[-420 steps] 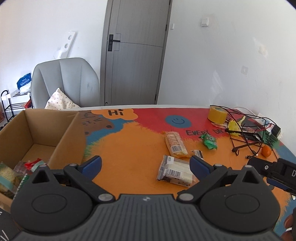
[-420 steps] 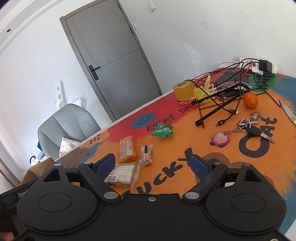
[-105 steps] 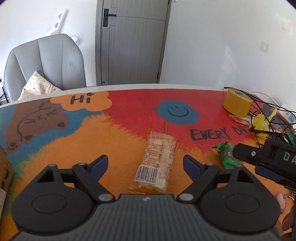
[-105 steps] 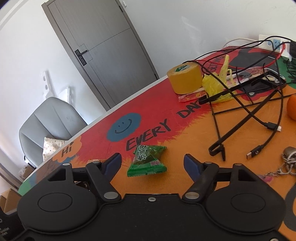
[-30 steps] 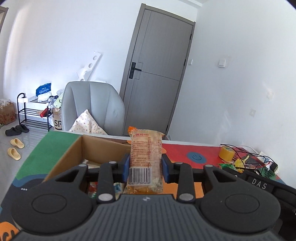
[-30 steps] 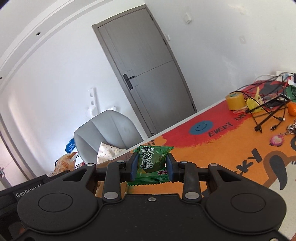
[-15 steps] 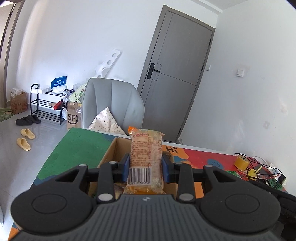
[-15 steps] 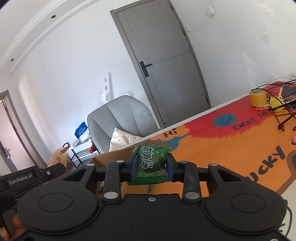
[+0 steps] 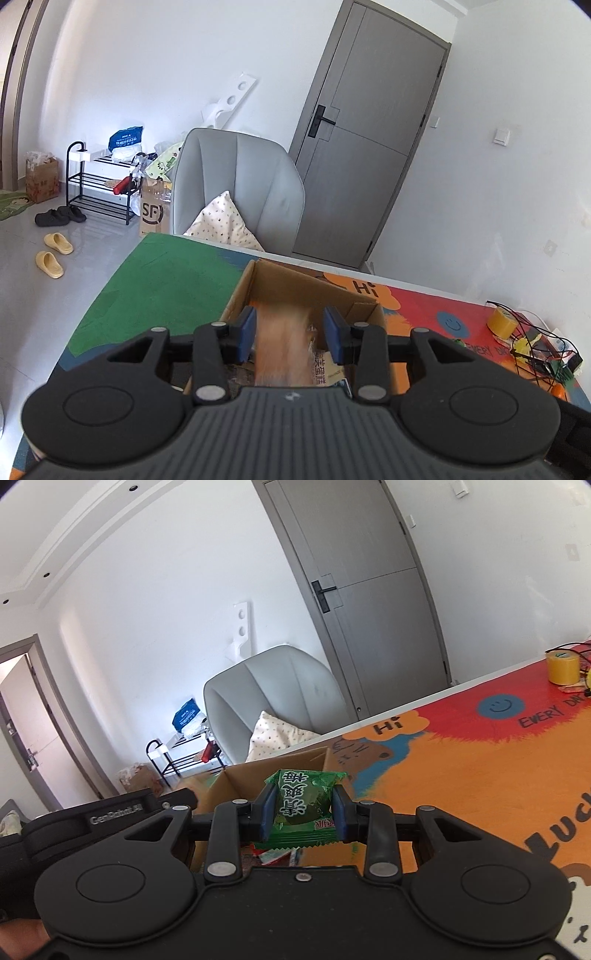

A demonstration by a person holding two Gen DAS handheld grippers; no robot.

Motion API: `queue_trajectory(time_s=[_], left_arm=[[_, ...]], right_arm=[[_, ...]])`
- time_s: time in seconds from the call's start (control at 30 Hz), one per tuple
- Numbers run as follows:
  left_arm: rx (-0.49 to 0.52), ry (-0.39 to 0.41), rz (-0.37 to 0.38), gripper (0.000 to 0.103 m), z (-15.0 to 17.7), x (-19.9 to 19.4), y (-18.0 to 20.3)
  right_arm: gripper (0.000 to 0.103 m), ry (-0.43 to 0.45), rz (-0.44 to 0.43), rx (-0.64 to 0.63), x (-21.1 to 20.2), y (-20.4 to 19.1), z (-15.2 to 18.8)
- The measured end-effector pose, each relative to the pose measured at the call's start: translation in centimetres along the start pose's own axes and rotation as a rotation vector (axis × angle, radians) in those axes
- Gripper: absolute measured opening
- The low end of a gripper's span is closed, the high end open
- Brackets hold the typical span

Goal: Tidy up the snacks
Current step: 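Carry the bread bag and green candy over the box and release both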

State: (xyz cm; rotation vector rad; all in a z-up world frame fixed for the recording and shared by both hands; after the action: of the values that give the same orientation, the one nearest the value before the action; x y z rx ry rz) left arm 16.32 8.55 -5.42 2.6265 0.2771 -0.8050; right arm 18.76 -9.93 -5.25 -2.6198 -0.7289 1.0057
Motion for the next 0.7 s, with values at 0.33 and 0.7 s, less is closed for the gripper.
queue_trajectory(time_s=[0.33,0.7], left_arm=[[-0.076,0.022,-0.018,0.048,0.4,-2.2,-3.4],[-0.103,0.011,-0.043,0.068,0.4,-2.5,-5.0]], right_arm=[[0.033,-0.03,-0.016,-0.04,1.5,-2.5,0.1],[0.046,-0.049,-0.029,-0.055,2.4,-4.5,-0.2]])
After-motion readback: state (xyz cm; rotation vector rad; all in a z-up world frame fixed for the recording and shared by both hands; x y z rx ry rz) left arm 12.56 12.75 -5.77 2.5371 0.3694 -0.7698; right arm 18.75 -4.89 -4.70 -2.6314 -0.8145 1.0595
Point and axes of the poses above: each gripper's, at about its wrist camera, not at the fingertips, and x roughly the way its jaws point, y to its right, z to its underside, the point moved 3 cm from there along x, roughly the way its jaws point, and after that the axes turned 9 degrees about -y, right-handed, at the moved point
